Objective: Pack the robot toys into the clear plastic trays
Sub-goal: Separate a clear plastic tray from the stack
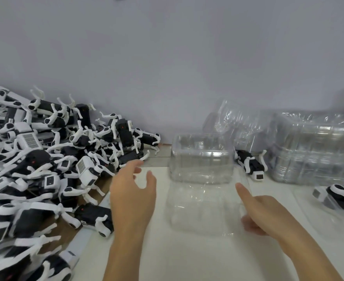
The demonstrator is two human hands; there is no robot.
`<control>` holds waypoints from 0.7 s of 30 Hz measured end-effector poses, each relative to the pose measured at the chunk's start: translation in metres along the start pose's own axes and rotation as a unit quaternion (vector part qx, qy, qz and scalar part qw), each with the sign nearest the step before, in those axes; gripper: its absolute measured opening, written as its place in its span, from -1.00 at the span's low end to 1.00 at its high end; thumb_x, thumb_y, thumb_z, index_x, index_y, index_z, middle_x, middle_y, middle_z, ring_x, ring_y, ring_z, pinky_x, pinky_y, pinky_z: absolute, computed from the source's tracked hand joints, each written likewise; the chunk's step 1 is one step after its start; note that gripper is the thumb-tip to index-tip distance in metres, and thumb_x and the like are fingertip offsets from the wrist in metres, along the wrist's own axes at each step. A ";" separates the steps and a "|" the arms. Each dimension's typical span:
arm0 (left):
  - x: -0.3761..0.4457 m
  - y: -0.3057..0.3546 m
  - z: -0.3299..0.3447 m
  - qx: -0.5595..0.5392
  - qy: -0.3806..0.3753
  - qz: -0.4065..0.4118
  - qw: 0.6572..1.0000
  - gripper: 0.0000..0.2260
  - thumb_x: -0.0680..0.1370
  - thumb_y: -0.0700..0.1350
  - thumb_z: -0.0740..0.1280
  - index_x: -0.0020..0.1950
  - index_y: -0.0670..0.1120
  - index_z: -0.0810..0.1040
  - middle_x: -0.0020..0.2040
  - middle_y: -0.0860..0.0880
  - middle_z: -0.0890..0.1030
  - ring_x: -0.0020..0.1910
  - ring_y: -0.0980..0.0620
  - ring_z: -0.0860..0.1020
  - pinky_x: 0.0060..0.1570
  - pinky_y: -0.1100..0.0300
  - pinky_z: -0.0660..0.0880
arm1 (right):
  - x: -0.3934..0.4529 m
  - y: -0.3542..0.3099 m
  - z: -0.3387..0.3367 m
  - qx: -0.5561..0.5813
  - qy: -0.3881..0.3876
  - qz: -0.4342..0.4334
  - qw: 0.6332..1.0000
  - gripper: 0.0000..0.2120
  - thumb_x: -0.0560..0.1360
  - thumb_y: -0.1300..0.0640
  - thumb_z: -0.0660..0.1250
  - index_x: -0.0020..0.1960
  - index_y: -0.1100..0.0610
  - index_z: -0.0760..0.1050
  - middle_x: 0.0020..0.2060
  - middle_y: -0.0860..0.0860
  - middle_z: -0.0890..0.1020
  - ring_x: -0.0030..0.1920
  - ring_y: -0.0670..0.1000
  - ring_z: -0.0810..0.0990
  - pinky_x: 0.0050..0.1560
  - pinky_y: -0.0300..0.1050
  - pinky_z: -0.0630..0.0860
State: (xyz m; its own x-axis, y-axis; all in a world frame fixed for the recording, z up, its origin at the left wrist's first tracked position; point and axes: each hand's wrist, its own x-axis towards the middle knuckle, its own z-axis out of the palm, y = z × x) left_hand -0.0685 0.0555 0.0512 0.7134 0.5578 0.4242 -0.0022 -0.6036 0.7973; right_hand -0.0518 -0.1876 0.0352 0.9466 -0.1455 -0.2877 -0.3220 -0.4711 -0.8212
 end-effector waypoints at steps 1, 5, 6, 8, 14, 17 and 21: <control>0.002 -0.001 -0.005 0.043 0.035 0.000 0.998 -0.78 0.55 -0.09 0.36 0.20 -0.01 0.57 0.00 0.04 0.62 0.08 -0.01 0.51 0.01 0.10 0.43 | 0.000 0.000 0.000 -0.032 0.009 -0.005 0.999 -0.36 0.51 -0.39 0.09 -0.34 0.17 0.43 -0.40 0.09 0.66 -0.36 0.06 0.60 -0.18 -0.10 0.54; 0.002 -0.007 -0.022 0.250 0.036 -0.096 0.963 -0.73 0.54 -0.02 0.33 0.23 0.00 0.57 0.07 -0.04 0.64 0.21 -0.15 0.40 0.20 -0.06 0.26 | -0.003 -0.003 0.002 -0.090 0.059 -0.015 0.994 -0.47 0.56 -0.30 0.10 -0.36 0.10 0.23 -0.45 -0.01 0.44 -0.37 0.06 0.46 -0.32 -0.11 0.36; 0.002 -0.008 -0.024 0.277 -0.002 -0.129 0.952 -0.69 0.54 0.00 0.33 0.28 0.02 0.53 0.16 -0.07 0.59 0.26 -0.16 0.35 0.23 -0.06 0.22 | -0.003 -0.002 0.003 -0.094 0.068 -0.021 0.993 -0.49 0.57 -0.25 0.13 -0.38 0.08 0.20 -0.47 -0.03 0.40 -0.38 0.05 0.43 -0.34 -0.10 0.33; 0.004 -0.009 -0.029 0.283 -0.083 -0.197 0.935 -0.59 0.52 -0.01 0.34 0.37 0.04 0.40 0.33 -0.14 0.40 0.35 -0.20 0.24 0.29 -0.09 0.20 | -0.002 -0.001 0.003 -0.096 0.080 -0.025 0.992 -0.51 0.58 -0.21 0.15 -0.37 0.11 0.29 -0.42 0.00 0.47 -0.33 0.08 0.49 -0.28 -0.06 0.41; 0.007 -0.022 -0.030 0.237 -0.170 -0.233 0.928 -0.54 0.54 -0.28 0.23 0.38 0.01 0.23 0.33 -0.24 0.35 0.31 -0.26 0.28 0.29 -0.13 0.34 | -0.002 -0.001 0.003 -0.074 0.175 -0.027 0.981 -0.48 0.58 -0.22 0.15 0.35 0.11 0.48 0.22 0.07 0.57 0.27 0.14 0.49 0.21 0.04 0.43; 0.006 -0.027 -0.023 0.228 -0.154 -0.183 0.944 -0.59 0.53 -0.35 0.21 0.31 0.00 0.31 0.09 -0.21 0.49 0.12 -0.25 0.44 0.16 -0.17 0.46 | -0.003 -0.003 0.004 -0.033 0.230 -0.072 0.970 -0.58 0.57 -0.16 0.20 0.30 0.07 0.49 0.11 0.06 0.58 0.16 0.12 0.52 0.16 0.06 0.46; 0.006 -0.022 -0.018 0.168 -0.081 -0.113 0.976 -0.75 0.52 -0.37 0.15 0.04 -0.05 0.40 -0.22 -0.14 0.47 -0.29 -0.10 0.42 -0.22 -0.04 0.48 | -0.007 -0.012 0.011 0.055 0.292 -0.181 0.937 -0.80 0.56 0.01 0.29 0.16 0.00 0.52 -0.08 -0.04 0.59 -0.03 0.01 0.58 0.04 0.05 0.52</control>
State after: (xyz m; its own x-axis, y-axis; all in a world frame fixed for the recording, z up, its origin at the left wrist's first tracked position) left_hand -0.0768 0.0818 0.0436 0.7702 0.6177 0.1587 0.3792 -0.6436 0.6648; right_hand -0.0549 -0.1715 0.0416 0.8307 -0.4607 0.3126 0.0533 -0.4932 -0.8683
